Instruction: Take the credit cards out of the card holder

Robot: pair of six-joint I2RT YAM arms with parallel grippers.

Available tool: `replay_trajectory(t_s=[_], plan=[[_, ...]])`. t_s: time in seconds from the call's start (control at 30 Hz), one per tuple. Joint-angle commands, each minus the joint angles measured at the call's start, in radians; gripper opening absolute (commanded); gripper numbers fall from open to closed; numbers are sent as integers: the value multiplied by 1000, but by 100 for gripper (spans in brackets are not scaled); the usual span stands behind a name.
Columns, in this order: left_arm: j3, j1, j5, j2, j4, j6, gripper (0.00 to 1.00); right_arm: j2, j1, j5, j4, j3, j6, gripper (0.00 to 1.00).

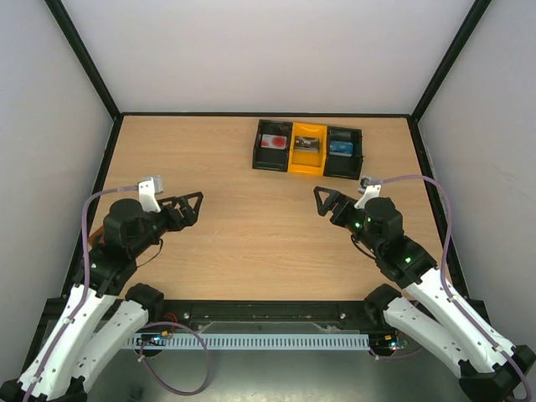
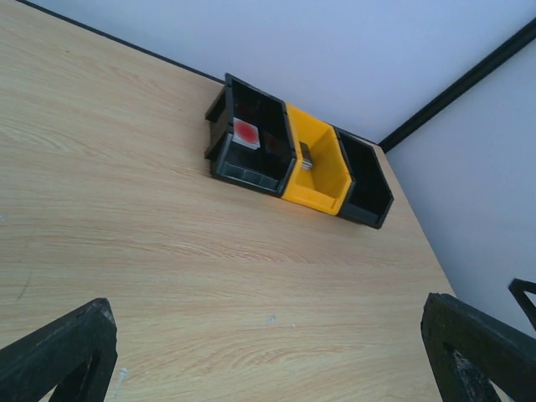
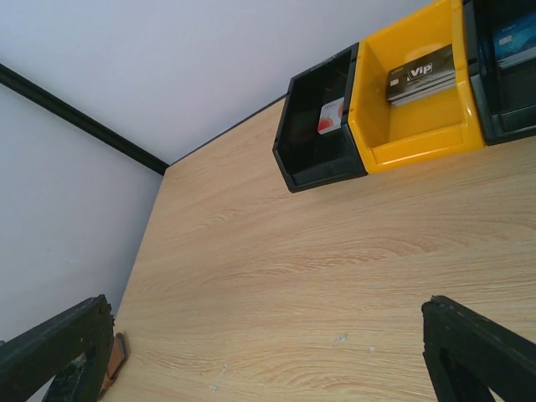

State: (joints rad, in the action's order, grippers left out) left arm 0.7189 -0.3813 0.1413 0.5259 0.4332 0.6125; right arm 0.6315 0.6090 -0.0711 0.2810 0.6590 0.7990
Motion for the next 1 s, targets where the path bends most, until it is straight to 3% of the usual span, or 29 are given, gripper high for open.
replay_trajectory(t_s=[0.0,0.4,0.67,0.97], plan=[[35,4,-89,24,25,13,100,-18,-3,10,12,-6,11,98],[80,31,-410,319,151,240,100,-39,-3,-4,41,20,-8,98],[53,239,-426,475,97,306,100,-55,-3,-11,65,39,-21,98],[1,502,-579,573,37,434,100,-64,-4,-19,68,43,-12,98]])
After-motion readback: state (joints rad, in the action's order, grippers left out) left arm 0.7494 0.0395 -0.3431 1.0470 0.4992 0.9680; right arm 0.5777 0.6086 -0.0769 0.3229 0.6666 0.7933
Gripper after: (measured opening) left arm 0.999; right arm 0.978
